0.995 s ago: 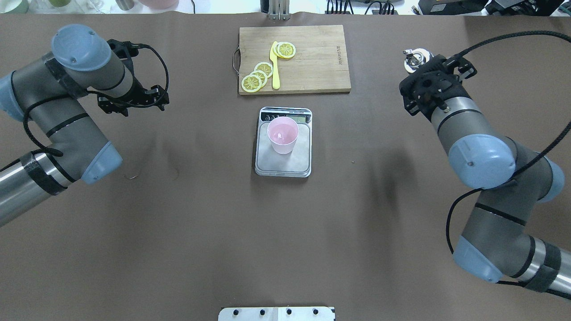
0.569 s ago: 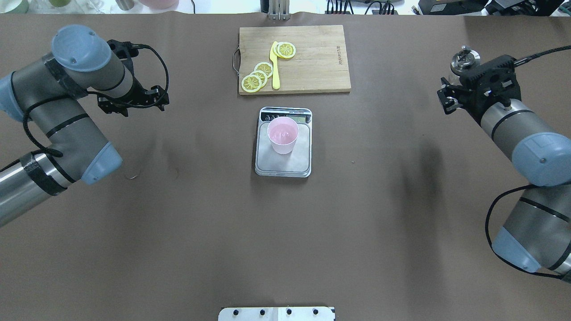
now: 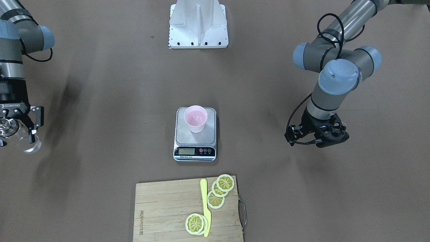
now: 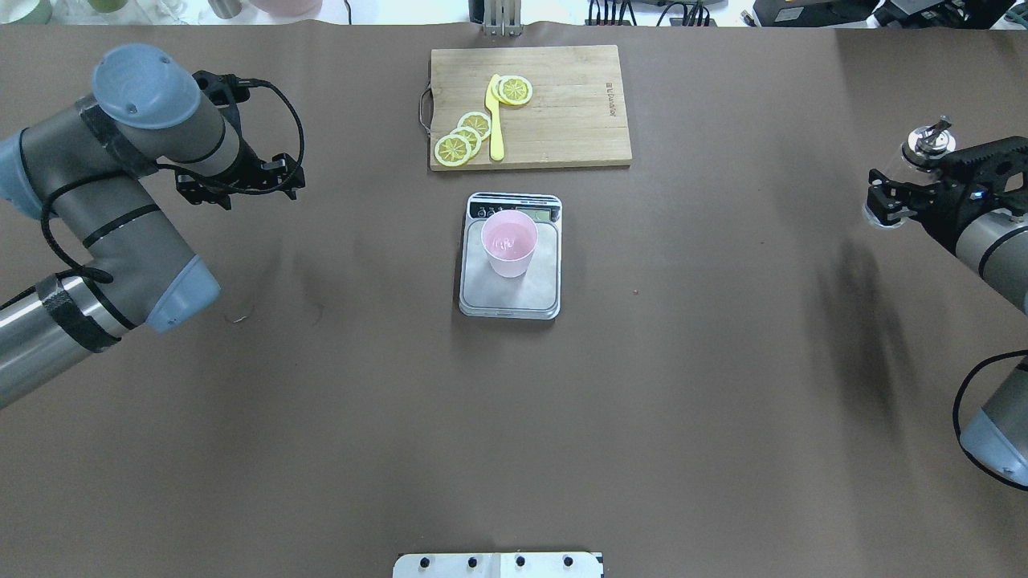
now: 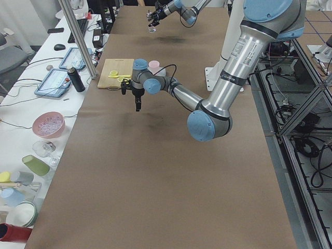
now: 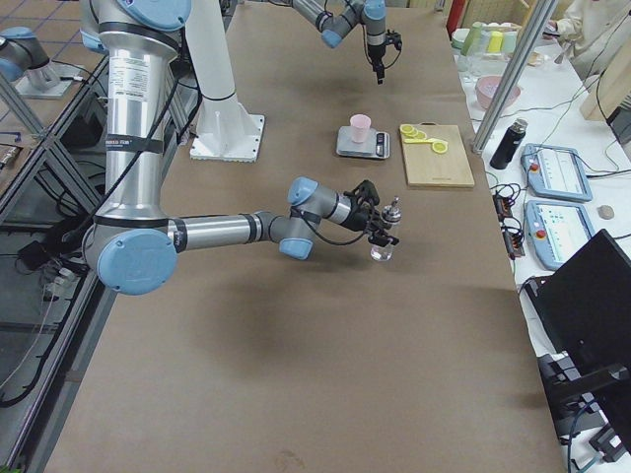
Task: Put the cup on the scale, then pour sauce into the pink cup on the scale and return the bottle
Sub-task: 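Turn the bottle upright and carry it back with the right gripper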
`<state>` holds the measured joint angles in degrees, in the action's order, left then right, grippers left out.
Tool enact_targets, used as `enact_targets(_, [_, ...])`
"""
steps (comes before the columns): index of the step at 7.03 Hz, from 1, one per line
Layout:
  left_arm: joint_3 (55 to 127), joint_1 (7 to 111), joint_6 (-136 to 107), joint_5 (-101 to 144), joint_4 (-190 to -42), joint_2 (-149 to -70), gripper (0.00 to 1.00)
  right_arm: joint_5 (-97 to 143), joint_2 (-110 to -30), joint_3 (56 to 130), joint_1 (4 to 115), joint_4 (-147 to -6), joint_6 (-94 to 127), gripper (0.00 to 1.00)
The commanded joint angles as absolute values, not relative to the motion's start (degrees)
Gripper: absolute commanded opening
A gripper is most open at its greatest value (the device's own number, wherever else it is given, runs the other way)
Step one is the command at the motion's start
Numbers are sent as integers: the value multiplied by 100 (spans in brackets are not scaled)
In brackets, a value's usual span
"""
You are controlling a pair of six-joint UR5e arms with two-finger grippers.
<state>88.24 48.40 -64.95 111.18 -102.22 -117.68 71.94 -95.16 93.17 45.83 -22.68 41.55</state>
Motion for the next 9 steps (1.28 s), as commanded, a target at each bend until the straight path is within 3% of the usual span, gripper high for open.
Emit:
enact_targets(1, [8824, 4834, -6495, 11118, -10222, -11777, 98, 7268, -9466, 9298, 4606, -2215, 4681, 0])
enact_targets(9, [8824, 4825, -6495, 11109, -10222, -11751, 98, 5663, -9352, 9448, 3209, -2215, 5432, 0])
